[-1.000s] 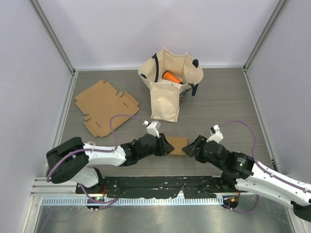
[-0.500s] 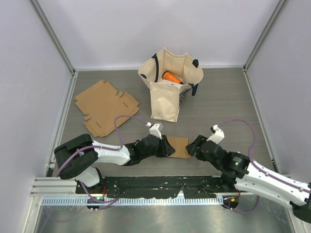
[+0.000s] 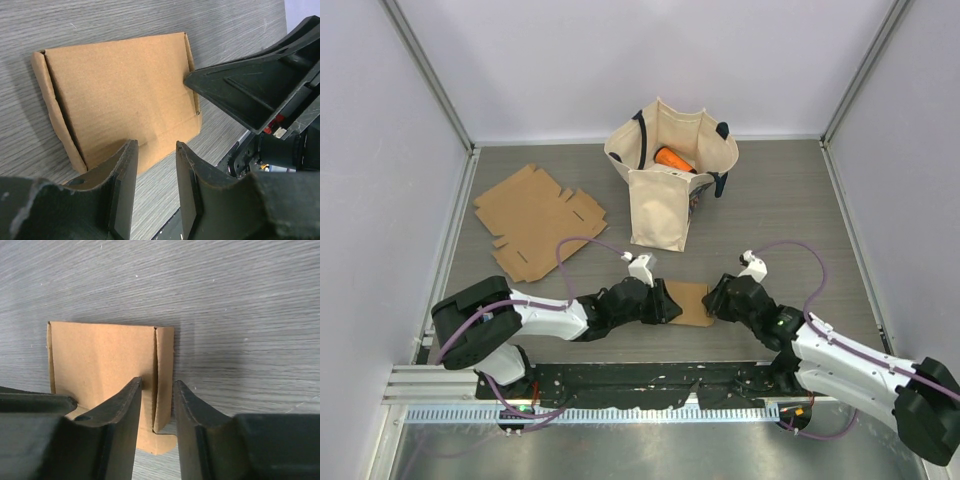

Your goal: Fold the paper box

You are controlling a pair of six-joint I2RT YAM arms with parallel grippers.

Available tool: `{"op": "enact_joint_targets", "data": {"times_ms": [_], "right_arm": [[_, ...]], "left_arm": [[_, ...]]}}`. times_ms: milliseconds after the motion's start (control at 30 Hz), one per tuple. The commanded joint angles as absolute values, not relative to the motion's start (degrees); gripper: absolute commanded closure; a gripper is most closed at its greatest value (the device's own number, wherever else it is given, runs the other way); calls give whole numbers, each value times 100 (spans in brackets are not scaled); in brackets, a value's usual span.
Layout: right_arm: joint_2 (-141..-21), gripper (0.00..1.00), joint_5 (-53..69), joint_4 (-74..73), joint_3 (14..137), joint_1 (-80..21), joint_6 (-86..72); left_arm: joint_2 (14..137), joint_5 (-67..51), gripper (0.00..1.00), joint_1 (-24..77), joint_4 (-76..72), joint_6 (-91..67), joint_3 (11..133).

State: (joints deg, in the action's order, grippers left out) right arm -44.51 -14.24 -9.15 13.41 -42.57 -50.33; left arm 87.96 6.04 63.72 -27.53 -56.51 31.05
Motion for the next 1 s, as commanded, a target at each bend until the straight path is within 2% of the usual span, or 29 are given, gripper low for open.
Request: {"op": "enact_joint_targets", "data": {"times_ms": [0,133,200,367,567,700,833,967], "right_arm": [[-4798,67,-1204,-413,1564,-4236,-4615],[-4869,77,-1195,-290,1529,-4236,-4667],[-4948,87,-1108,-159,1494,-4236,-4755],[-5465,92,-1046,-35,1433,-4236,-4878],[-5493,92,-967,185,1503,-4236,-4782],[-5563,92,-827,-130,1757,-4236,-4650],[-5616,86,-694,-141,1758,-4245,-4518],[-5590,83,-668,-211,1767,-4236,-4386]], "left_arm": [[8789,501,59,6346,-2655,-5458,3313],[8815,440,57,6319,-2514,-5405,3436],[8868,387,57,6293,-2514,-5423,3463],[8816,281,53,6223,-2549,-5414,3498],[7719,878,41,5968,-1180,-5265,3638],[6902,1230,41,5643,496,-5195,3841],[6662,871,41,5240,800,-4905,3710],[6811,326,42,4817,370,-4860,3420]]}}
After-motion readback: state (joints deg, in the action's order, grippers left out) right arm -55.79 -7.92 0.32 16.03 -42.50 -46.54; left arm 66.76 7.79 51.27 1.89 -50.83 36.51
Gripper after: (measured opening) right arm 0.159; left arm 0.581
